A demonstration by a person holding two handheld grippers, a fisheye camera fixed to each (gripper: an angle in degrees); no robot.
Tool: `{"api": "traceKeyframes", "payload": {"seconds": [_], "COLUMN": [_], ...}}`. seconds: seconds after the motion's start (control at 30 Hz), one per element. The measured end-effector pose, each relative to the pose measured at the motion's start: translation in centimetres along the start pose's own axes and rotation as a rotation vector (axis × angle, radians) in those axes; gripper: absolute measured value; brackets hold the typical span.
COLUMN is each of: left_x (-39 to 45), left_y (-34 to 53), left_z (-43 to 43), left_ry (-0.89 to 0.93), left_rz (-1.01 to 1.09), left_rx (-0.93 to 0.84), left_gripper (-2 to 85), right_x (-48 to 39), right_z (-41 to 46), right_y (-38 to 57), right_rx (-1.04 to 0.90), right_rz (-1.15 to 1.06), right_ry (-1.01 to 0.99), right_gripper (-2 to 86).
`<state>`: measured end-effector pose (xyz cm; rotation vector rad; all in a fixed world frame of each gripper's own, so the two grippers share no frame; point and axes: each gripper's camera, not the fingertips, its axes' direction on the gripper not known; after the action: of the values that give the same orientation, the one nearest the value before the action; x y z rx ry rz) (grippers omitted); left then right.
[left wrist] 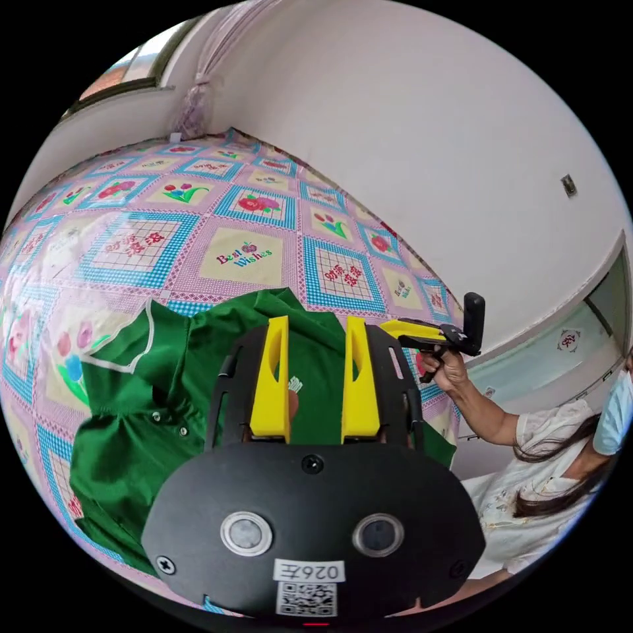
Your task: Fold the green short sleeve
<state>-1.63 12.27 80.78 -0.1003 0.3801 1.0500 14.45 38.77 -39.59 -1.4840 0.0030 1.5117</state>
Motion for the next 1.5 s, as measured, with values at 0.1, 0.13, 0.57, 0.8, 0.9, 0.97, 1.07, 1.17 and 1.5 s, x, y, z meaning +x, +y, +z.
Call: {"api": "traceKeyframes", "payload": {"seconds": [0.1, 0.13, 0.57, 0.8, 0.9, 0.97, 1.07, 1.17, 1.5], "left_x": [-1.7, -1.9, -4.2, -7.7, -10.4, -11.2, -10.3, -7.7, -2.1], "left_y": [-3.9, -4.6, -8.2, -2.3, -0.9, -1.2, -3.3, -6.5, -12.9], "left_z": [4.4, 5.1, 9.6, 3.1, 3.2, 4.1, 5.6, 7.7, 15.6], "left_ry": [-0.015, -0.019, 0.068, 0.311, 0.325, 0.372, 0.320, 0.206, 0.124], "left_rz": [-0.014, -0.015, 0.048, -0.014, -0.124, -0.145, -0.084, 0.058, 0.356], "left_rx": [-0.070, -0.080, -0.162, 0.153, 0.169, 0.134, 0.032, -0.115, -0.472], "left_gripper": [12.3, 12.3, -0.8, -0.6, 1.5, 4.6, 8.0, 11.9, 11.7], "right_x": [1.5, 2.2, 4.0, -3.2, -7.5, -8.7, -8.2, -6.1, 1.6], "right_z": [2.5, 3.5, 6.7, 1.7, 2.9, 3.9, 4.5, 4.4, 3.0], "right_y": [-1.9, -2.5, -2.5, 1.7, 3.1, 3.6, 4.0, 4.2, 4.8], "right_rx": [-0.054, -0.075, -0.094, 0.137, 0.088, 0.057, 0.037, 0.025, 0.025], "right_rz": [0.024, 0.039, 0.063, -0.291, -0.499, -0.548, -0.515, -0.425, -0.050], "right_ry": [-0.007, -0.014, -0.121, 0.007, 0.152, 0.207, 0.192, 0.134, -0.135], "right_gripper": [4.6, 5.0, -0.7, -0.9, -0.9, -0.9, -0.6, 0.7, 9.0]}}
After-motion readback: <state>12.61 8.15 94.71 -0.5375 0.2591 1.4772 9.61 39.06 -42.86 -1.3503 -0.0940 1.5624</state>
